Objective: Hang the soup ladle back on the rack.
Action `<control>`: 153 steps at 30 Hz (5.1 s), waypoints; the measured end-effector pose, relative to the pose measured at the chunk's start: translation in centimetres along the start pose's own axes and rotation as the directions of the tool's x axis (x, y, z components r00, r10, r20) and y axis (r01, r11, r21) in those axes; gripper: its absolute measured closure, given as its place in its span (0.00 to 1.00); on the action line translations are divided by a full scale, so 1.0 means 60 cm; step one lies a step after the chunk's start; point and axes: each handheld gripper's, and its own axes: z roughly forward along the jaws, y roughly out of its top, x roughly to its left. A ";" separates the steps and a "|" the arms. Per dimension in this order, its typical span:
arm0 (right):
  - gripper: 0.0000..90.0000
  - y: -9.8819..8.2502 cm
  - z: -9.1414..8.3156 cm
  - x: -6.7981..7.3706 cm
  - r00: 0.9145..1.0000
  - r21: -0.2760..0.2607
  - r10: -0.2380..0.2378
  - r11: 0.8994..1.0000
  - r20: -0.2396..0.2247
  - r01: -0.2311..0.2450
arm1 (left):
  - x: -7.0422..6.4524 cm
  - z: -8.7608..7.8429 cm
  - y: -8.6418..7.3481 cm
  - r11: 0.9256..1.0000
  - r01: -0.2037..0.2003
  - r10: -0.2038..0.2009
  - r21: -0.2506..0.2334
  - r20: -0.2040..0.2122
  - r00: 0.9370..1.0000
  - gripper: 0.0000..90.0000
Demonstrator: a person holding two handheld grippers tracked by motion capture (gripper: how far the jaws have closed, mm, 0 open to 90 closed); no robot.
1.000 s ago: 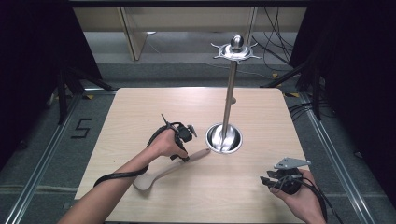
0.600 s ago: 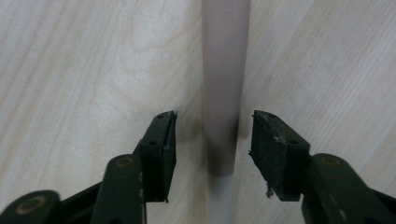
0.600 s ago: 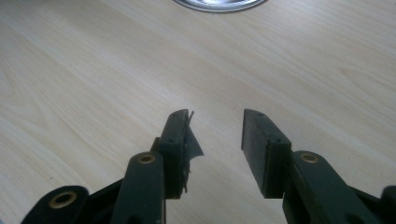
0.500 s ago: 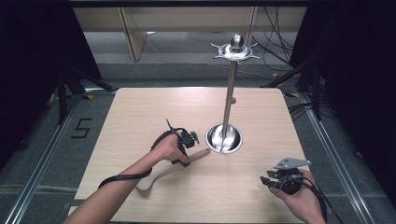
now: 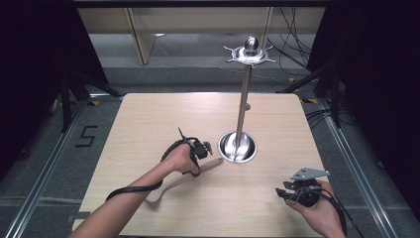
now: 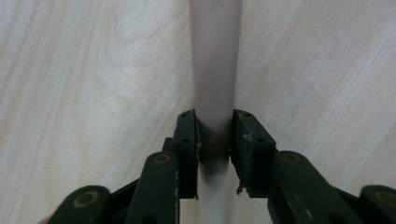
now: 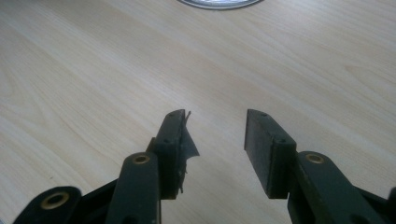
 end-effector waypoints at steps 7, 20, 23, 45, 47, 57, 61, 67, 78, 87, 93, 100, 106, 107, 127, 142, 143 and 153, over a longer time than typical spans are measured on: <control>0.65 -0.001 0.000 0.002 1.000 0.003 0.022 1.000 -0.003 -0.022 | -0.004 -0.002 -0.006 1.000 -0.002 0.001 -0.025 -0.028 1.000 0.82; 0.64 -0.002 0.002 0.000 1.000 -0.012 -0.005 1.000 0.009 0.005 | 0.005 -0.089 -0.087 0.943 0.047 -0.059 -0.331 -0.024 0.998 0.82; 0.64 -0.003 0.005 0.007 0.999 -0.022 0.045 0.999 0.009 -0.045 | 0.003 -0.107 -0.113 0.903 0.078 -0.092 -0.423 -0.011 0.996 0.82; 0.63 -0.001 0.004 0.004 1.000 -0.011 0.004 1.000 0.011 -0.004 | -0.013 -0.176 -0.288 0.636 0.110 -0.160 -0.764 0.009 0.987 0.82; 0.63 0.000 0.002 0.006 1.000 -0.004 0.027 1.000 0.006 -0.027 | -0.013 -0.178 -0.301 0.616 0.109 -0.166 -0.780 0.007 0.986 0.82; 0.62 0.001 0.003 0.006 1.000 -0.005 0.025 1.000 0.005 -0.025 | -0.017 -0.182 -0.354 0.526 0.110 -0.168 -0.843 0.023 0.985 0.82; 0.62 0.000 0.003 0.004 1.000 -0.008 0.019 1.000 0.003 -0.019 | -0.013 -0.183 -0.365 0.500 0.116 -0.165 -0.858 0.037 0.986 0.82; 0.62 0.000 0.003 0.003 1.000 -0.015 0.025 1.000 0.002 -0.025 | -0.012 -0.185 -0.371 0.455 0.112 -0.162 -0.883 0.041 0.986 0.83; 0.61 0.000 0.004 0.002 1.000 -0.014 0.015 1.000 0.004 -0.015 | -0.010 -0.210 -0.352 0.402 0.082 -0.137 -0.912 0.028 0.990 0.83; 0.61 -0.001 0.004 0.002 1.000 -0.022 0.024 0.999 0.003 -0.024 | -0.007 -0.234 -0.319 0.389 0.059 -0.116 -0.920 0.014 0.993 0.83; 0.61 -0.001 0.004 -0.002 1.000 -0.031 0.000 1.000 0.007 0.000 | -0.003 -0.243 -0.308 0.372 0.059 -0.112 -0.926 0.019 0.994 0.83; 0.60 0.000 0.001 0.003 0.999 -0.032 0.042 0.999 0.008 -0.042 | -0.002 -0.253 -0.299 0.359 0.058 -0.111 -0.932 0.019 0.994 0.83; 0.60 0.000 0.001 0.003 0.999 -0.035 0.045 0.998 0.008 -0.045 | -0.001 -0.258 -0.290 0.348 0.066 -0.118 -0.935 0.026 0.993 0.82; 0.60 0.000 0.001 0.003 0.999 -0.035 0.043 0.998 0.009 -0.042 | -0.001 -0.259 -0.289 0.344 0.070 -0.123 -0.936 0.029 0.992 0.82; 0.59 0.000 0.001 -0.001 1.000 -0.059 0.018 0.998 0.021 -0.017 | 0.007 -0.275 -0.250 0.296 0.049 -0.106 -0.954 0.018 0.994 0.82; 0.59 0.001 -0.001 0.001 0.999 -0.064 0.040 0.997 0.017 -0.039 | 0.017 -0.294 -0.227 0.285 0.031 -0.098 -0.958 0.003 0.995 0.82; 0.59 0.001 -0.001 0.001 0.999 -0.062 0.042 0.997 0.015 -0.041 | 0.018 -0.294 -0.226 0.285 0.031 -0.097 -0.958 0.003 0.995 0.82; 0.59 0.001 -0.002 0.000 0.999 -0.068 0.035 0.997 0.019 -0.034 | 0.020 -0.297 -0.211 0.283 0.035 -0.088 -0.959 0.010 0.996 0.82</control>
